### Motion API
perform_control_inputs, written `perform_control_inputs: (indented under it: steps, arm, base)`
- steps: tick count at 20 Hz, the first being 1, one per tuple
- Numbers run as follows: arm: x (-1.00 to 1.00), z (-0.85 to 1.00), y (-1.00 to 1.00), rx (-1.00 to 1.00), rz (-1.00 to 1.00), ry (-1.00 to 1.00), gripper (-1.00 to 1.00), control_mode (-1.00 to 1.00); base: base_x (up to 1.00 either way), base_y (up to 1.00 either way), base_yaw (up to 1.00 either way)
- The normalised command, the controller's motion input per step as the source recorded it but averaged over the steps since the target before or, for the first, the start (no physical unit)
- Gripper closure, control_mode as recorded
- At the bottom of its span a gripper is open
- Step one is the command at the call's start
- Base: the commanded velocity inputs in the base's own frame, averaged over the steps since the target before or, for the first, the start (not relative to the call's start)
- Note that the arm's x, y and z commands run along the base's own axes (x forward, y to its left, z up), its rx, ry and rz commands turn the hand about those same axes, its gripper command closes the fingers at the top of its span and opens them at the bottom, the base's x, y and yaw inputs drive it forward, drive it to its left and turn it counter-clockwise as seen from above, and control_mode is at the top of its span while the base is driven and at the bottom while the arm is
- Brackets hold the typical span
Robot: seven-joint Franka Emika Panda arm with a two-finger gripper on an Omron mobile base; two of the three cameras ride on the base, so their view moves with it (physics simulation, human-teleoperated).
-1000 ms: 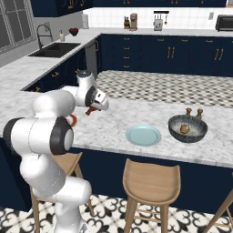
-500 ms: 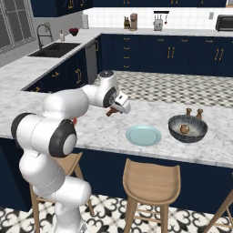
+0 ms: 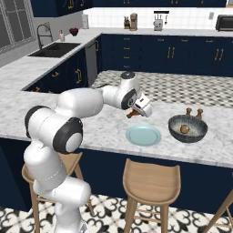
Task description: Pick the chicken drumstick and mushroom from their plates and place them in the bowl. Then put the bowl in the fridge.
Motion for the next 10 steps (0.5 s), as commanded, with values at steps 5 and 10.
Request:
perform_control_inputs:
  steps: [5, 10]
  arm:
    - [0.0, 0.01, -1.0, 0.0, -0.13, 0.0, 1.0, -1.0]
    - [0.0, 0.0, -1.0, 0.0, -0.09, 0.0, 1.0, -1.0]
  base:
    - [0.0, 0.0, 0.0]
    - [0.0, 0.0, 0.0]
